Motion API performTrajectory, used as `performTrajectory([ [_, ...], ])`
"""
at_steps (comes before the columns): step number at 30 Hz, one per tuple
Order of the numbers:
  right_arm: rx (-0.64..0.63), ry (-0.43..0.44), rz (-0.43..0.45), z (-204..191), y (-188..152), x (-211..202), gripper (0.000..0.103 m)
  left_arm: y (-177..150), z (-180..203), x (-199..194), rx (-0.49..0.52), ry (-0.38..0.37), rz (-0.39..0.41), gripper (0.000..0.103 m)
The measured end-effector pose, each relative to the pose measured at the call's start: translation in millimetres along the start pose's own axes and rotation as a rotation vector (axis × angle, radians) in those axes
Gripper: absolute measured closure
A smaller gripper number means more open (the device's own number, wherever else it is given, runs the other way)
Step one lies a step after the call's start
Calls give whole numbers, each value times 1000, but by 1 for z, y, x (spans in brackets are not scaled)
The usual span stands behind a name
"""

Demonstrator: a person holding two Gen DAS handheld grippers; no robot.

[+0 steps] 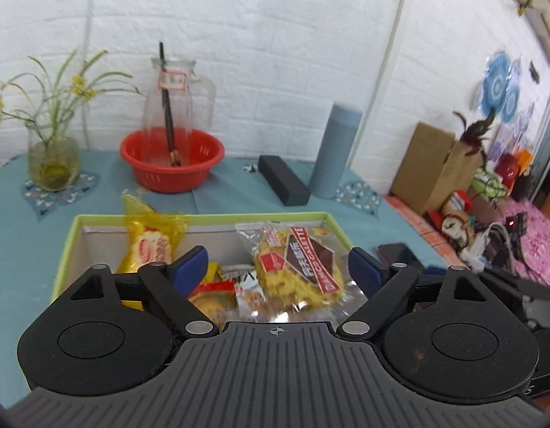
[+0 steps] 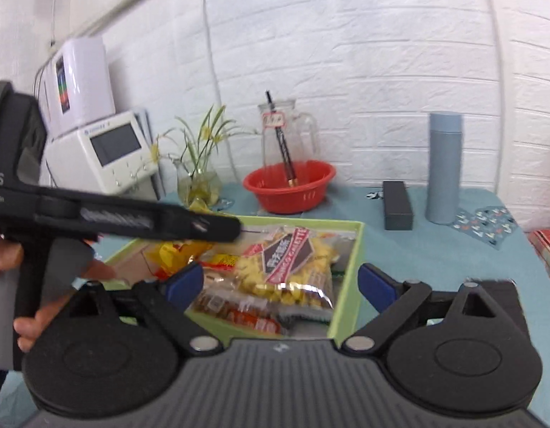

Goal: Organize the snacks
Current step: 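Lower the cracker bag into the box and open the left tool, then lower the left tool onto the blue snack packet and close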

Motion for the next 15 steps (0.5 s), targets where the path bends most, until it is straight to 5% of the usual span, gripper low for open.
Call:
performTrajectory([
  [5,52,1,-36,-15,-53,-54,9,-38,14,-59,-16,-44,14,21],
  [15,125,34,-144,-71,-148,-100,9,-169,9,-118,-159,-14,-127,24],
])
Point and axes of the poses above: each gripper's, at about its wrist camera, not at the fingertips, and x roughly the way its jaws point, z to its right, y to its top, the point moved 8 cm from there along x, roughly the way its jaws point, and after that the axes turned 4 degrees about x, right-handed, at the moved point
